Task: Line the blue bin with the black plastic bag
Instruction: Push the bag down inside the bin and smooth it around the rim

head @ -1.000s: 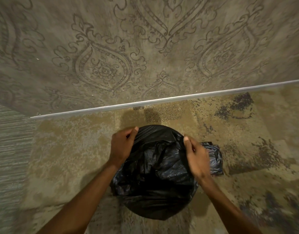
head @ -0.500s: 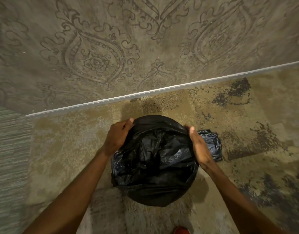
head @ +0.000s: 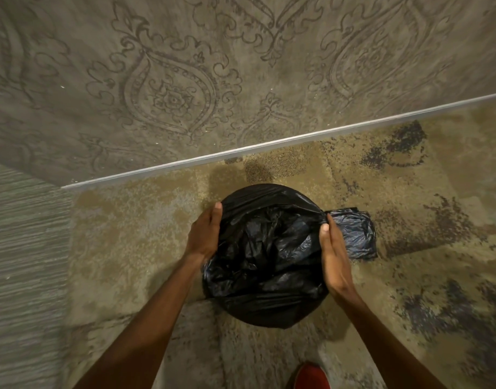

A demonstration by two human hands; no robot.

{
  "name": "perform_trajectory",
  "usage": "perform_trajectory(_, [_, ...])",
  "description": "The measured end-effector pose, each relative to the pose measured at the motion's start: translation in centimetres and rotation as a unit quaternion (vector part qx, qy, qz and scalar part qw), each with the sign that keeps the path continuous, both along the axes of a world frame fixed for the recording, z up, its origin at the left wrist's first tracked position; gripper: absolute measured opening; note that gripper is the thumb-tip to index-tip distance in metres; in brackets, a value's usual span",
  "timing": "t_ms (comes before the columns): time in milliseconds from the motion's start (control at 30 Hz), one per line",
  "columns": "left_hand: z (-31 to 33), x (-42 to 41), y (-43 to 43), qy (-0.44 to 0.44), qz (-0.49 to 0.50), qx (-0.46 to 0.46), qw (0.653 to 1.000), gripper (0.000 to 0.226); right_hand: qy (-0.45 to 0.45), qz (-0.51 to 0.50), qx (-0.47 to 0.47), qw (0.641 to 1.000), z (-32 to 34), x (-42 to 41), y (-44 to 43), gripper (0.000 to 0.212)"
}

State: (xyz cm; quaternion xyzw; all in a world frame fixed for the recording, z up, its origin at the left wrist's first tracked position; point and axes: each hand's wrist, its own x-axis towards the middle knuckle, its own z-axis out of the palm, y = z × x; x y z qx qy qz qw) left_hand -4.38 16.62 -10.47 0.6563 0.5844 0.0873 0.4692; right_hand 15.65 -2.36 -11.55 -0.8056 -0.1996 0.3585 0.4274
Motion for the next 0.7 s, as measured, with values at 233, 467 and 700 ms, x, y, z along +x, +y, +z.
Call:
perform_trajectory(233, [-0.5, -2.0, 0.2, 0.102, -0.018, -0.079, 0.991, 0.072, -0.035, 0.077, -0.025, 0.996, 0.6, 1.5, 1.3, 0.066])
perform_trajectory(467, [2.3, -0.8, -1.4, -0.008, -0.057, 0.098, 0.994, 0.049, -0.037, -0.121, -0.035, 0.991, 1.9, -2.4, -0.4, 0.069])
perform_trajectory(700, [1.2, -0.3, -1.1, 0.052, -0.096, 0.09, 0.99, 0.055, 0.023, -0.164, -0.039, 0.985, 0.9, -3.4, 0.5, 0.072])
